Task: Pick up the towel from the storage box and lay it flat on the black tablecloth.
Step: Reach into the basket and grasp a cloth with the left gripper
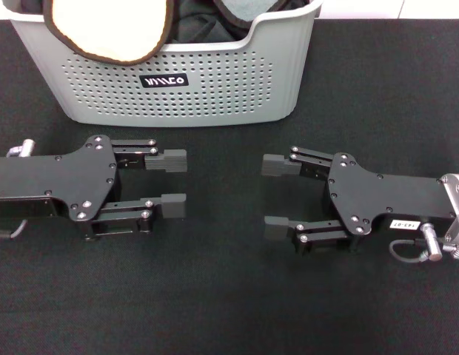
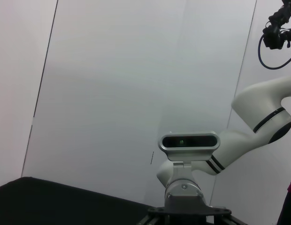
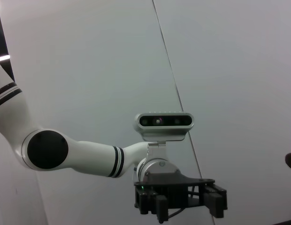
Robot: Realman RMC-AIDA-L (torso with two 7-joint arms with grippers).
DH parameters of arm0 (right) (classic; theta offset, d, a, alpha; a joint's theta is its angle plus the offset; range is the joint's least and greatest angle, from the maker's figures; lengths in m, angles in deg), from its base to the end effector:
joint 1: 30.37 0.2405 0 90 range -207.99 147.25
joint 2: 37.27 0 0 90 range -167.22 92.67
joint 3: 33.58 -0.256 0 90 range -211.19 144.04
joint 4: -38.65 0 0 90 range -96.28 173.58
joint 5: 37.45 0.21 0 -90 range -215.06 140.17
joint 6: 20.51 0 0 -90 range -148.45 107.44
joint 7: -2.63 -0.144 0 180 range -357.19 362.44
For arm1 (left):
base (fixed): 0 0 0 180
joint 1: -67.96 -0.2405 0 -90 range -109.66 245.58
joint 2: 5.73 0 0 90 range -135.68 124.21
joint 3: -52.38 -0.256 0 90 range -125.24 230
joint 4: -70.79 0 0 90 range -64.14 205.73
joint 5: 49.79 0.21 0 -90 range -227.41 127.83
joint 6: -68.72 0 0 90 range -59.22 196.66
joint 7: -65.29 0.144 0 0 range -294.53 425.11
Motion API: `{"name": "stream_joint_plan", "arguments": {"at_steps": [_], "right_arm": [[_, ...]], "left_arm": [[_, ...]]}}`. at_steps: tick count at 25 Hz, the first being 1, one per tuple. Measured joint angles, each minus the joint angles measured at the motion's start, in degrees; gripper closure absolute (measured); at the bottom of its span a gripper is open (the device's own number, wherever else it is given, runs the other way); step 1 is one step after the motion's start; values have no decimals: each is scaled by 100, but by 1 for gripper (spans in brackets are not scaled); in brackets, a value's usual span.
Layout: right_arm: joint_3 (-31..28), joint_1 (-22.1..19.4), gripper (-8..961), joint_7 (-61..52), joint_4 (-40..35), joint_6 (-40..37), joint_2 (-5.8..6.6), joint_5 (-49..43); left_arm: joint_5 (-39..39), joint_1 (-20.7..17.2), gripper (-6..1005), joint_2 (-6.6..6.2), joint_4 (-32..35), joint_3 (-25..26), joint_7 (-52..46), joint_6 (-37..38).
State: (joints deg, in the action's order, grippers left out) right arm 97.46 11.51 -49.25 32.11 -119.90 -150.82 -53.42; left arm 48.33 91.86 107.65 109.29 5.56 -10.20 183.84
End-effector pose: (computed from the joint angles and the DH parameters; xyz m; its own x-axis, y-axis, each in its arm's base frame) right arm 0.1893 0.2942 -0.0511 0.6246 -0.1815 -0.7595 -0.1187 -0.9834 0.1374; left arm -0.2486 0.2692 0.0509 0.7038 0.2066 0.6797 0.2041 -0.9752 0.0852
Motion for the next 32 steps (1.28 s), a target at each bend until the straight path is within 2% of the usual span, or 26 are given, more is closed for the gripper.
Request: {"name": "stream_joint_plan", "arguments": {"at_steps": [14, 17, 20, 24, 28, 32], "right_arm": [[0, -51, 93, 46, -5, 0, -8, -30], [0, -71, 95, 46, 7, 0, -20, -2], [0, -101, 97, 46, 33, 0, -25, 8], [-98, -204, 99, 123, 51, 31, -26, 10], [-226, -318, 101, 221, 52, 139, -27, 10], [-257, -358, 104, 247, 54, 184, -26, 16]], "left_arm": [[-1, -146, 436, 41, -9, 37, -1, -18], [-8, -172, 440, 111, -9, 397, -25, -24], [6, -215, 444, 204, -11, 1052, -151, -33], [20, -247, 450, 248, -11, 1742, -671, -181], [0, -266, 456, 308, -10, 2101, -1345, -705], [22, -281, 461, 345, -16, 2150, -1640, -1196]]}}
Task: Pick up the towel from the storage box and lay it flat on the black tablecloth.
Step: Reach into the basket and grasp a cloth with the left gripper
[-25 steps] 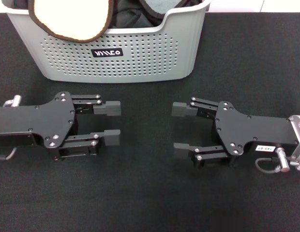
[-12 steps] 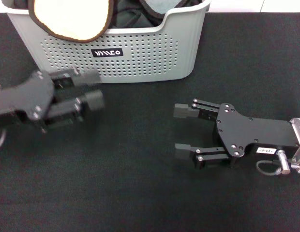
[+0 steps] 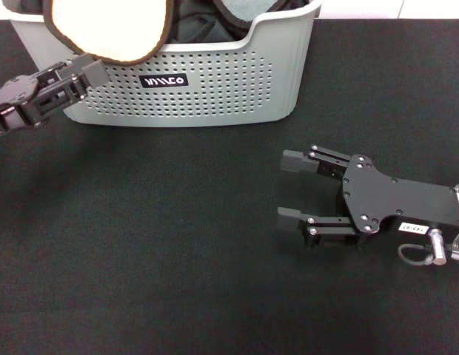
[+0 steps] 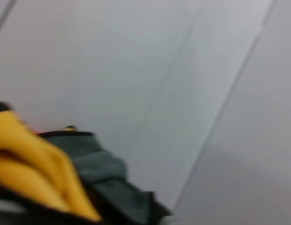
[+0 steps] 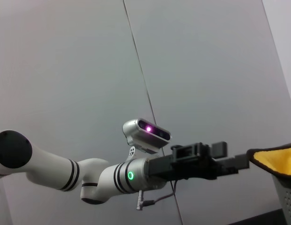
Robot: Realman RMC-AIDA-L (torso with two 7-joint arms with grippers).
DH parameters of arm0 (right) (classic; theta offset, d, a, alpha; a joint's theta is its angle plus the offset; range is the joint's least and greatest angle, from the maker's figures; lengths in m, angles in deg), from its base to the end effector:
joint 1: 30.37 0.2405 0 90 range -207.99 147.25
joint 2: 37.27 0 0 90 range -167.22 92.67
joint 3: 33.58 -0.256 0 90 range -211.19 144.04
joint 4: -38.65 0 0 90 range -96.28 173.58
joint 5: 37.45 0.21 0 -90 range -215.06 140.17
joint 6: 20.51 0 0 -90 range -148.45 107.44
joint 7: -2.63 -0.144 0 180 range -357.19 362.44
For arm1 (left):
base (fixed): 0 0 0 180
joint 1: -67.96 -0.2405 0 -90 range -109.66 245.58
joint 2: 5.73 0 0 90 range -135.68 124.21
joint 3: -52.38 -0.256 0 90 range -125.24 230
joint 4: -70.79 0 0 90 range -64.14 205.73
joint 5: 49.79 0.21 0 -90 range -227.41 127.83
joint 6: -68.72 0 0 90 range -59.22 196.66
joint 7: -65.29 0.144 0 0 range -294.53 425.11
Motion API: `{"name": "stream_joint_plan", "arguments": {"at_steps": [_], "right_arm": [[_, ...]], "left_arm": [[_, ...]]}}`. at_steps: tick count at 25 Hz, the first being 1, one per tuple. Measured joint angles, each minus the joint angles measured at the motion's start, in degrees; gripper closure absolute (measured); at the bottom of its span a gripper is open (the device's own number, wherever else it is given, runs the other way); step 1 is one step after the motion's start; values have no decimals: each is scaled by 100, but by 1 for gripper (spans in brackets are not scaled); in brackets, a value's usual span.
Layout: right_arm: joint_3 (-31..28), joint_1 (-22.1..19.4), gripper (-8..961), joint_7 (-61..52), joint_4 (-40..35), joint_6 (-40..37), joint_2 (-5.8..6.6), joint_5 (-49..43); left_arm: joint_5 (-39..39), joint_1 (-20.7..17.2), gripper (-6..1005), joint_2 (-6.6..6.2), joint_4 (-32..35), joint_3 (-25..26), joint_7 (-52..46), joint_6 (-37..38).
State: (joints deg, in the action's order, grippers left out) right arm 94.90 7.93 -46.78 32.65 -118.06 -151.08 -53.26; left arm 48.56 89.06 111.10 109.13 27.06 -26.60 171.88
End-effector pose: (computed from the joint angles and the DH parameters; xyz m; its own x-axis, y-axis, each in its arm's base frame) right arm 0.2085 0.2900 -0.0508 0.6123 -0.1707 -0.7720 -0.1955 -0.9788 0.0613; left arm -0.2905 0.2896 0.0794 0.3861 0.3631 0.8480 0.6832 -0.7302 0.0016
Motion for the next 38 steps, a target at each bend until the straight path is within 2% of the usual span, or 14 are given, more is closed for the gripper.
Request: {"name": "stream_joint_plan", "arguments": {"at_steps": [4, 10, 15, 24, 28, 38], "right_arm": [[1, -17, 106, 7, 2, 36, 0, 8], [-12, -58, 110, 36, 3, 129, 0, 10], [-16, -63, 112, 67, -18, 181, 0, -9], [-43, -157, 118, 96, -6, 216, 0, -7], [-43, -127, 120, 98, -18, 273, 0, -7], [-42, -91, 126, 98, -65, 404, -4, 1]], "left_arm": [[56, -53, 467, 7, -2, -31, -149, -505], [146, -72, 475, -19, -2, -2, -261, -813], [152, -13, 483, -10, 1, -38, -315, -829], [149, -136, 495, -134, 60, -7, -513, -681], [160, -143, 501, -147, 60, -5, -509, -698], [160, 250, 515, -102, 11, -25, -448, -1165]]}}
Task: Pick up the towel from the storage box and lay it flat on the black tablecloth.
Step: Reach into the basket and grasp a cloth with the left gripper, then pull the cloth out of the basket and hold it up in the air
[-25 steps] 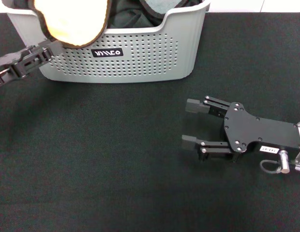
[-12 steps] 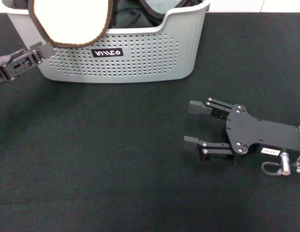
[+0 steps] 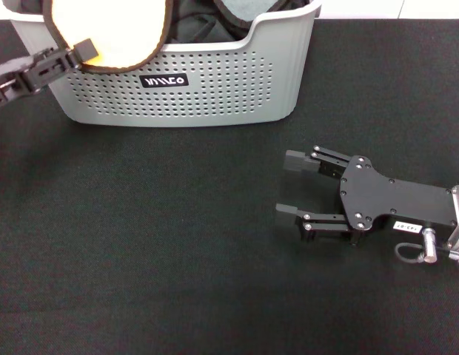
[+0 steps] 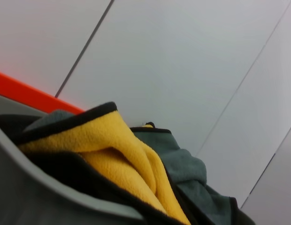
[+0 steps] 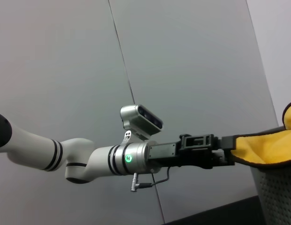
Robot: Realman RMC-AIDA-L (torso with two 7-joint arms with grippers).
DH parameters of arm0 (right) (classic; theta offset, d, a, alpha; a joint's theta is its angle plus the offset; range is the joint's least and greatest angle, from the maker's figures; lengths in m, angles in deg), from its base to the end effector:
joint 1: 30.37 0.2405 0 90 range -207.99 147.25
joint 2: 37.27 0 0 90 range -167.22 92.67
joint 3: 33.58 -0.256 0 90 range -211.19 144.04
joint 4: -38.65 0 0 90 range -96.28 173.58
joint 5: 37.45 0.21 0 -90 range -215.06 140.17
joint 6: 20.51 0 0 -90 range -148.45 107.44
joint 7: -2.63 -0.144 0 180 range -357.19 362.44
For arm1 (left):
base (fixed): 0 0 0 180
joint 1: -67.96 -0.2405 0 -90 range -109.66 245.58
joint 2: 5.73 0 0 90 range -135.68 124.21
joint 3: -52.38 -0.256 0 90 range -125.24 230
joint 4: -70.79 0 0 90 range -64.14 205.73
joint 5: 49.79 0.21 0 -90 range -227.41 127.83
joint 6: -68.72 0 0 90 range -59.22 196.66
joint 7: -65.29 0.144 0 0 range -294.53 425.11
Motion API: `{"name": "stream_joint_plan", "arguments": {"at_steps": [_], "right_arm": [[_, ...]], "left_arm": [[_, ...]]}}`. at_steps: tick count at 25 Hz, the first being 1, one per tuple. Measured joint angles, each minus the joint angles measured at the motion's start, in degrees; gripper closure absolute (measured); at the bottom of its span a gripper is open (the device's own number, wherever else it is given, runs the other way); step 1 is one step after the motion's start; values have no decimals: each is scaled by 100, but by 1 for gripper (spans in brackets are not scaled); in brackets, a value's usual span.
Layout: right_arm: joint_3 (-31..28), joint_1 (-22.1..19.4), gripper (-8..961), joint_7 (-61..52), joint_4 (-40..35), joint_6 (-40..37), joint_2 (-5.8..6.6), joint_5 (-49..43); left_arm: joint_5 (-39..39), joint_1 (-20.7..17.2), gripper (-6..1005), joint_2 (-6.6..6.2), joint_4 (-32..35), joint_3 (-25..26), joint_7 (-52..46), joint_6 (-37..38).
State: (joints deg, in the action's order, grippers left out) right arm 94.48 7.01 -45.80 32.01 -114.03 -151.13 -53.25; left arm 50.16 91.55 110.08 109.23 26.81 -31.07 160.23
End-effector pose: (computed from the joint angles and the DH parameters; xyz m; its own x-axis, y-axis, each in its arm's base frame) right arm 0.2158 0.2936 -0.0562 0.6392 -0.1648 -0.7512 -0.2349 -0.9719 0.0134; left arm -0.3020 0.3226 0.0852 0.3670 0.4049 0.8375 0.7957 -0.6030 -0.0572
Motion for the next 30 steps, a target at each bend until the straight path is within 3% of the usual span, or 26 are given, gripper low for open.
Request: {"name": "stream_joint_plan", "arguments": {"at_steps": [14, 19, 22, 30], "right_arm": [[-90, -131, 134, 10, 12, 13, -29, 23], [-89, -119, 137, 12, 6, 14, -31, 22], [-88, -118, 139, 27, 5, 13, -31, 22], [-91, -133, 143, 67, 6, 11, -31, 18]], "left_arm": [[36, 76, 535, -41, -4, -174, 40, 53], [-70, 30, 759, -31, -4, -136, 65, 92], [-182, -3, 945, -20, -4, -143, 75, 109], [-593, -10, 998, -20, -4, -136, 134, 614]]}}
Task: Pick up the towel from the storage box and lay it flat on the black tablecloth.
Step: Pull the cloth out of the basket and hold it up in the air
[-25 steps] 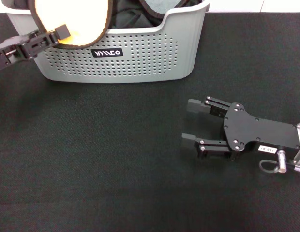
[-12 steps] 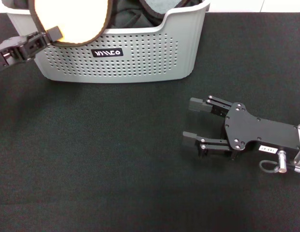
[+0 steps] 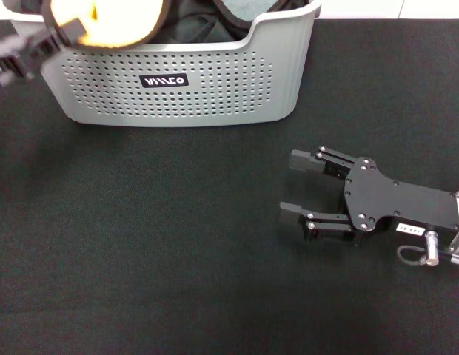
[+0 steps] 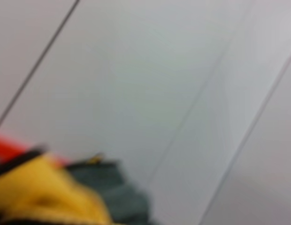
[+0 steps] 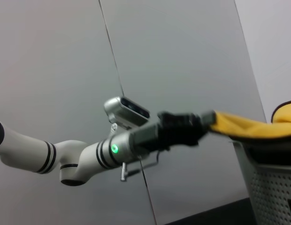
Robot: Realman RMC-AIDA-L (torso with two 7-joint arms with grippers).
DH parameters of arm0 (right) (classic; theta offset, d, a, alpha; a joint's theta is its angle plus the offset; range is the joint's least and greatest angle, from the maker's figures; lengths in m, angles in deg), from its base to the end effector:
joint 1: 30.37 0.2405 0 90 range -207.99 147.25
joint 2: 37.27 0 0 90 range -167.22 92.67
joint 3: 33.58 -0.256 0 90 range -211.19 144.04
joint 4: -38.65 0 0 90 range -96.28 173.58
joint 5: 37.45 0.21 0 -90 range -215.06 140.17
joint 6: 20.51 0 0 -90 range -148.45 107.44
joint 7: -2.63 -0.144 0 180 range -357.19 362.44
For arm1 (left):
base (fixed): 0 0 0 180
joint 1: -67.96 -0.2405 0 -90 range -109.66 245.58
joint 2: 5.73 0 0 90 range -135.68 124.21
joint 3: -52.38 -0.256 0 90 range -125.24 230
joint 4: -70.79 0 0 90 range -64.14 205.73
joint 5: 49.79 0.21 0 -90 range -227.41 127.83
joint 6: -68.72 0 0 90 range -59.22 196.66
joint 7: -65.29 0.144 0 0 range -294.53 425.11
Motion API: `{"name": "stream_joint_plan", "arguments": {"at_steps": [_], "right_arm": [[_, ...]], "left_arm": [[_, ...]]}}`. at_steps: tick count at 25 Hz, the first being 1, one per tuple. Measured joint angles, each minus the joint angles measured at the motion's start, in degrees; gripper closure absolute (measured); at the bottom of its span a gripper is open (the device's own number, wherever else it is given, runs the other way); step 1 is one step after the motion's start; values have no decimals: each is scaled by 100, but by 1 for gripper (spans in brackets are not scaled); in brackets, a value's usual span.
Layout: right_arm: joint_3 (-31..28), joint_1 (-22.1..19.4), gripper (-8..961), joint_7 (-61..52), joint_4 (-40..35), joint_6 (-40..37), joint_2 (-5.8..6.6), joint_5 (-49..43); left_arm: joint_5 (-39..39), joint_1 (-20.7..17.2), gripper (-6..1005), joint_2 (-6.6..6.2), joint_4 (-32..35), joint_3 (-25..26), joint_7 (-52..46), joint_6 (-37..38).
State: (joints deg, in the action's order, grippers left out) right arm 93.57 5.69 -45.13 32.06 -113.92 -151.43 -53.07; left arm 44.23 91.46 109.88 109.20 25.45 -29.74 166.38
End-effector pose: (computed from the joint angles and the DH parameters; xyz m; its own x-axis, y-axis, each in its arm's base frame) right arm 0.2208 0.2902 -0.0563 0.6271 -0.1657 -0.7611 -0.2591 -0.9659 -0.0032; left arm -0.2834 0.3163 0.0934 0.3536 0.3364 0.8728 0.7148 -0.6991 -0.0202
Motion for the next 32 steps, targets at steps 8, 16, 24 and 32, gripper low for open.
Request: {"name": "stream_joint_plan", "arguments": {"at_steps": [8, 16, 24, 32], "right_arm": [[-445, -59, 148, 385, -46, -28, -47, -10], [-623, -70, 153, 1509, -497, -65, -75, -44], [-535, -689, 157, 3234, -1441, -18, -194, -84], [-456, -1185, 173, 3548, -2065, -24, -201, -224]], "left_arm": [[-1801, 33, 997, 69, 707, -84, -319, 1481], [-3407, -81, 997, -12, 1533, -1008, -1073, 1633], [-3445, -134, 996, -10, 1563, -1002, -1150, 1604], [-3421, -169, 995, 12, 1548, -836, -1028, 1572]]}}
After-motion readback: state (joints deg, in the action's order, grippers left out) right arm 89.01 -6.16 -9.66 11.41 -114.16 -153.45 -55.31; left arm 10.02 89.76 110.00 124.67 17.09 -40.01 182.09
